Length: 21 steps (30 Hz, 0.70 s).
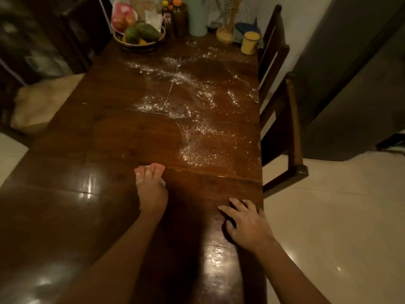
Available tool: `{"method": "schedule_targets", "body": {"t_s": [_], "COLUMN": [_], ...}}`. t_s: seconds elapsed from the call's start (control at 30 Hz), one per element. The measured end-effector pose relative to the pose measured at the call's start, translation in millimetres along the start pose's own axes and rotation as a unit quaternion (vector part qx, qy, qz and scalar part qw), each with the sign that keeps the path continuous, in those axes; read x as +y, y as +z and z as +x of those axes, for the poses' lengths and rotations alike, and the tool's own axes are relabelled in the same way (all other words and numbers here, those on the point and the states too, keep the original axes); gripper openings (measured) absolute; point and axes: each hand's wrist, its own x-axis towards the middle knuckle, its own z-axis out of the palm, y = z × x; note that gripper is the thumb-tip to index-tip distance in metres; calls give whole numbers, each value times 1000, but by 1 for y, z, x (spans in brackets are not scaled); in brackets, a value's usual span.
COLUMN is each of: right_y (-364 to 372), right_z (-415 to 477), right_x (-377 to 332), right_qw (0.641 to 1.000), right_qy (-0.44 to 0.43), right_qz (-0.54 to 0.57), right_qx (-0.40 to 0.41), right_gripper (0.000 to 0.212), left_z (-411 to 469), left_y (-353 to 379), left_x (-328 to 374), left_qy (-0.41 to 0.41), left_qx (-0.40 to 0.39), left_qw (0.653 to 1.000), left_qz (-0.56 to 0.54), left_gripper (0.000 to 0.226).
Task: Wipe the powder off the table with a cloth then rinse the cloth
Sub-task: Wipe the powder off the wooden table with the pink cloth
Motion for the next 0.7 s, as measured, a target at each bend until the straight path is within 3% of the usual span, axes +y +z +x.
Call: {"method": "schedule_targets", "body": {"t_s": [0.13, 0.27, 0.37, 0.47, 0.6, 0.7], "right_y": [-58, -124, -158, -155, -134, -132], "right_z": [-5, 4, 23, 36, 43, 47], "right_x": [36, 71, 103, 133, 138, 138], "right_qw": [994, 980, 980, 991, 988, 986], "right_qy": [-85, -130, -115, -80, -67, -78], "right_qz": [-18, -78, -94, -58, 42, -4], "right_qx": [61, 129, 135, 86, 133, 148], "right_gripper": [44, 37, 36, 32, 8, 21], "left_z": [-35, -79, -78, -58, -17, 4], "left_y": [32, 69, 74, 68, 76, 81], "left_x": [77, 126, 139, 154, 175, 198], "left_qy": [86, 180, 102, 75, 44, 14], "left_qx": [-22, -132, -177, -156, -132, -103], "left_qw": [996, 974, 979, 984, 988, 993], "left_qz": [-31, 27, 0, 38, 65, 56], "left_gripper": [41, 62, 53, 69, 78, 78]}}
